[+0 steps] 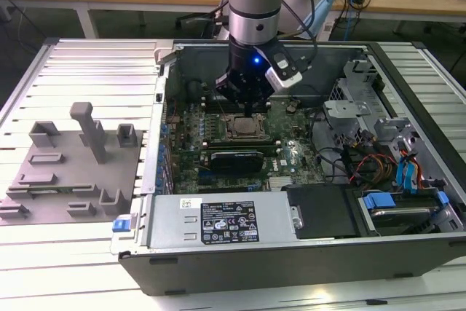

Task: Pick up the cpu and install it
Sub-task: 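Close the cpu cover, then install the first cpu locking lever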

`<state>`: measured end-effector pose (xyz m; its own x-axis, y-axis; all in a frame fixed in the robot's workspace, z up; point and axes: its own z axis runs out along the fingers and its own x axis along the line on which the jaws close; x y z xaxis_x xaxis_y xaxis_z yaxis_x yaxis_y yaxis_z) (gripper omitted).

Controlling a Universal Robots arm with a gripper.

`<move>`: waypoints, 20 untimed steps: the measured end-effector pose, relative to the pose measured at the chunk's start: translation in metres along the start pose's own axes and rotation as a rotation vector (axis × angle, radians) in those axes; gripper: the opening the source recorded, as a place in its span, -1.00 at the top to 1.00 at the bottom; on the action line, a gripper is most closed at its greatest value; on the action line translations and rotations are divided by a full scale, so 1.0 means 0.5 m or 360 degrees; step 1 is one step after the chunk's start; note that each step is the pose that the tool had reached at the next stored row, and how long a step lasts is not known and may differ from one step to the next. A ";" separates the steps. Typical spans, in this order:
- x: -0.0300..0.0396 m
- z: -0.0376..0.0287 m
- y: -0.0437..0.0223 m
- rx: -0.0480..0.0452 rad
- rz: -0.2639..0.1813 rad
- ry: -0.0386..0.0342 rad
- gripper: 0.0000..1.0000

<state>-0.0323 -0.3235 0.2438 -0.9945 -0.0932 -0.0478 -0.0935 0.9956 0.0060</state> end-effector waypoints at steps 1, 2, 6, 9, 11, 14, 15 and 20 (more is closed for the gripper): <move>0.000 -0.001 0.000 0.0000 0.0000 0.0000 0.79; 0.000 -0.002 0.000 0.0000 0.0000 0.0000 0.79; 0.000 -0.002 0.000 0.0000 0.0000 0.0000 0.79; 0.000 -0.003 0.000 0.0000 0.0000 0.0000 0.79; 0.000 -0.003 0.000 0.0000 0.0000 0.0000 0.79; 0.001 -0.003 0.002 0.0001 0.0000 0.0001 0.79; 0.005 -0.003 0.006 0.0000 0.0000 0.0000 0.79; 0.029 -0.004 0.030 0.0000 0.0000 0.0000 0.79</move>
<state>-0.0480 -0.3099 0.2454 -0.9945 -0.0931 -0.0477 -0.0935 0.9956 0.0058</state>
